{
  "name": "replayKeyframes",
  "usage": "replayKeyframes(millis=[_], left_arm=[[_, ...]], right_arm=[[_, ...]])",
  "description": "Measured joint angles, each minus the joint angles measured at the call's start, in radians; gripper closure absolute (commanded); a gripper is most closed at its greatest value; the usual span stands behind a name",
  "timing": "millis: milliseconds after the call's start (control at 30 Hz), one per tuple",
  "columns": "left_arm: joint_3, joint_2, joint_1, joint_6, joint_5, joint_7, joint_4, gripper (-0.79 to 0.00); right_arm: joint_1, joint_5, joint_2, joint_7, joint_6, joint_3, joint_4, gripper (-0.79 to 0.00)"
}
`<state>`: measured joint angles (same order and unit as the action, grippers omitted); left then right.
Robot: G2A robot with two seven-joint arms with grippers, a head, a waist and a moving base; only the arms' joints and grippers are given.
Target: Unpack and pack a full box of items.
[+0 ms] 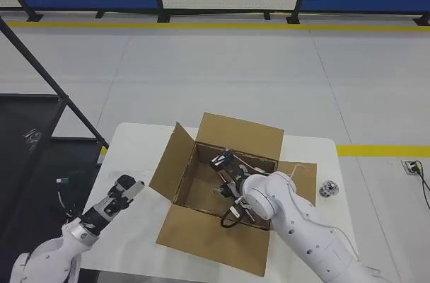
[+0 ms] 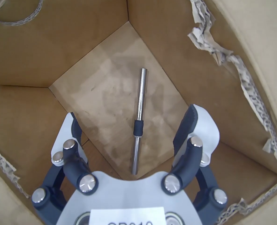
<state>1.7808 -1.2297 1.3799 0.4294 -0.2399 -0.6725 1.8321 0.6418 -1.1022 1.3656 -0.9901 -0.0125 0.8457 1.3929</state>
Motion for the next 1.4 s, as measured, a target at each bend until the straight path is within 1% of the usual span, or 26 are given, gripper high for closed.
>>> replayKeyframes(millis=[67, 100, 133, 200, 233, 333, 400, 433, 500, 533, 567, 600, 900, 1100, 1400], left_arm=[[-0.032, 0.001, -0.015, -0.002, -0.096, 0.035, -0.006, -0.563], [-0.046, 0.001, -0.022, -0.005, -0.13, 0.047, -0.01, -0.536], [-0.062, 0.001, -0.031, -0.008, -0.165, 0.062, -0.016, -0.465], [-0.082, 0.002, -0.045, -0.009, -0.212, 0.081, -0.023, -0.431], [-0.092, 0.003, -0.051, -0.01, -0.242, 0.094, -0.026, -0.379], [-0.111, 0.004, -0.059, -0.016, -0.313, 0.129, -0.027, -0.372], [-0.124, 0.005, -0.06, -0.022, -0.342, 0.151, -0.027, -0.317], [-0.132, 0.005, -0.06, -0.027, -0.359, 0.162, -0.027, -0.28], [-0.145, 0.005, -0.061, -0.035, -0.382, 0.178, -0.028, -0.151], [-0.152, 0.005, -0.061, -0.041, -0.393, 0.187, -0.029, -0.065], [-0.157, 0.005, -0.062, -0.047, -0.4, 0.192, -0.029, -0.018], [-0.162, 0.006, -0.063, -0.052, -0.406, 0.197, -0.029, 0.0], [-0.177, 0.008, -0.056, -0.102, -0.424, 0.247, -0.023, 0.0], [-0.156, 0.01, -0.023, -0.12, -0.397, 0.287, -0.014, 0.0], [-0.106, 0.014, 0.039, -0.14, -0.351, 0.342, 0.007, 0.0]], right_arm=[[0.035, -0.018, -0.01, -0.003, -0.004, 0.026, 0.04, -0.785], [0.049, -0.023, -0.014, -0.003, -0.006, 0.036, 0.053, -0.785], [0.066, -0.029, -0.018, -0.002, -0.009, 0.049, 0.066, -0.785], [0.086, -0.035, -0.023, 0.001, -0.014, 0.065, 0.079, -0.785], [0.096, -0.036, -0.025, 0.002, -0.019, 0.075, 0.085, -0.785], [0.115, -0.037, -0.029, 0.008, -0.03, 0.095, 0.091, -0.785], [0.123, -0.036, -0.031, 0.013, -0.038, 0.103, 0.093, -0.785], [0.127, -0.034, -0.032, 0.016, -0.042, 0.108, 0.093, -0.785], [0.132, -0.033, -0.032, 0.021, -0.048, 0.113, 0.094, -0.785], [0.134, -0.033, -0.032, 0.024, -0.051, 0.116, 0.093, -0.785], [0.134, -0.033, -0.032, 0.026, -0.054, 0.117, 0.092, -0.785], [0.135, -0.033, -0.032, 0.029, -0.057, 0.118, 0.089, -0.785], [0.127, -0.021, -0.031, 0.045, -0.088, 0.135, 0.057, -0.785], [0.116, -0.016, -0.028, 0.044, -0.105, 0.136, 0.041, -0.785], [0.071, -0.005, -0.016, 0.033, -0.13, 0.111, -0.003, -0.785]])
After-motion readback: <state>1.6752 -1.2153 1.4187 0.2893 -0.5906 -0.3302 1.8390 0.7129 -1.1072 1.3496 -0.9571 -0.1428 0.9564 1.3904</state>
